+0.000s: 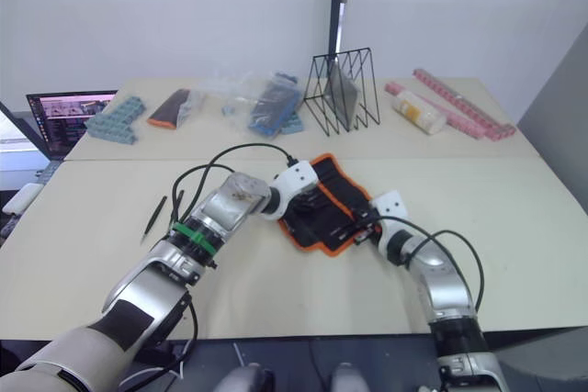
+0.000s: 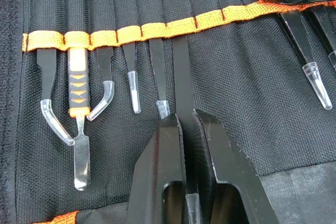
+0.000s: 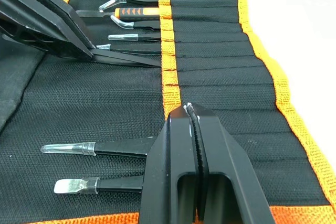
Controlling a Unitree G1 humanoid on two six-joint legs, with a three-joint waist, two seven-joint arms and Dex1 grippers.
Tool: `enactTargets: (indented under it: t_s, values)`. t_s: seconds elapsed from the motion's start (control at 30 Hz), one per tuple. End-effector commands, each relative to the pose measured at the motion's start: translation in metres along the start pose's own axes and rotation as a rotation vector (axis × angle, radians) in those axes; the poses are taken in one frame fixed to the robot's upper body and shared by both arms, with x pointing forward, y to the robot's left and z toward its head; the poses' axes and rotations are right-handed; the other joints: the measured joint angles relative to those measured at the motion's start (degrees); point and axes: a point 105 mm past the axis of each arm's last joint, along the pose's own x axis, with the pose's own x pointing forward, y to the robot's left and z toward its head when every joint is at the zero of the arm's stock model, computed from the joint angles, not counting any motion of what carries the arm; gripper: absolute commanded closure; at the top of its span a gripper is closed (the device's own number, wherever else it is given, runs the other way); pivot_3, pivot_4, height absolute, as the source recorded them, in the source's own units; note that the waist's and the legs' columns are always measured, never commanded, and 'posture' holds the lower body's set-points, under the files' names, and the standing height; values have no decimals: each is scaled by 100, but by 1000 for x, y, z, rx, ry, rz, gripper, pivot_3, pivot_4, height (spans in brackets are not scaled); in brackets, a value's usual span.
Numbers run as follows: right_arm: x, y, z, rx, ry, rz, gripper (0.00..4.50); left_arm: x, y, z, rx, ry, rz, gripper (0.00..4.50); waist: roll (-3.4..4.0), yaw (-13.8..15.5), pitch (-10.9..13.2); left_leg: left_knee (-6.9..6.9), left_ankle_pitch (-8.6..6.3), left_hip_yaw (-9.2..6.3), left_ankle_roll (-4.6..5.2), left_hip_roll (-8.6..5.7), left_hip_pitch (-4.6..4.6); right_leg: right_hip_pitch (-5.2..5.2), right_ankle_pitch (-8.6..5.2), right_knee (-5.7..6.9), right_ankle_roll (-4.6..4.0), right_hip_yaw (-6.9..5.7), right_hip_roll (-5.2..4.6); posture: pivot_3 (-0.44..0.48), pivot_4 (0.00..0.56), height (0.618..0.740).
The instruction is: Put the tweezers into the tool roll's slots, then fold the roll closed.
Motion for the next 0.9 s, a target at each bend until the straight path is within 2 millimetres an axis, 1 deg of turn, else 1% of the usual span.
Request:
enactTargets:
  t_s: [0.03, 0.13, 0.23, 0.37, 0.47, 0.63, 0.73, 0.9]
  values:
    - [-4, 2, -20, 13, 85, 9, 4500, -5, -1, 1, 18, 1, 1, 4467, 0, 1, 0, 0, 0, 0, 0, 0, 1, 1, 0, 0, 0, 0, 0, 0, 150, 740]
    - [-5, 3, -21, 19, 89, 9, 4500, -6, -1, -1, -1, 0, 0, 4467, 0, 4, 0, 0, 0, 0, 0, 3, 1, 1, 0, 0, 0, 0, 0, 0, 150, 740]
    - [-5, 4, -23, 22, 93, 11, 4500, -3, -2, 0, -3, -1, 3, 4467, 0, 7, 0, 3, -1, 0, 1, 3, 1, 3, 0, 0, 0, 0, 0, 0, 150, 740]
    - [-5, 5, -23, 25, 95, 12, 4500, 2, 0, 7, -5, -21, 26, 4467, 0, 15, 0, 5, -1, -1, 1, 3, 3, 7, 0, 0, 0, -2, 0, 0, 150, 740]
    - [-5, 6, -25, 29, 104, 13, 4500, 7, -2, 14, 6, -36, 17, 4467, 0, 15, -1, 12, -2, -1, 3, 1, 2, 9, 0, 0, 0, -3, 0, 0, 150, 740]
    - [-5, 9, -27, 32, 110, 18, 4500, 19, -3, 20, 53, -43, 40, 4467, -1, 18, -1, 13, -2, -1, 3, -1, 2, 9, 0, 1, 0, -3, 0, 0, 150, 740]
    - [-4, 11, -29, 37, 113, 20, 4500, 27, -7, 30, 91, -112, 46, 4467, -1, 21, -1, 15, -2, -1, 3, -1, 3, 11, 0, 0, 0, -3, -1, 0, 150, 740]
    - [-5, 14, -35, 63, 122, 13, 4500, 39, -2, 34, 109, -130, 125, 4467, -4, 32, -2, 20, -3, -1, 4, -4, 3, 13, 0, 0, 1, -3, -1, 0, 150, 740]
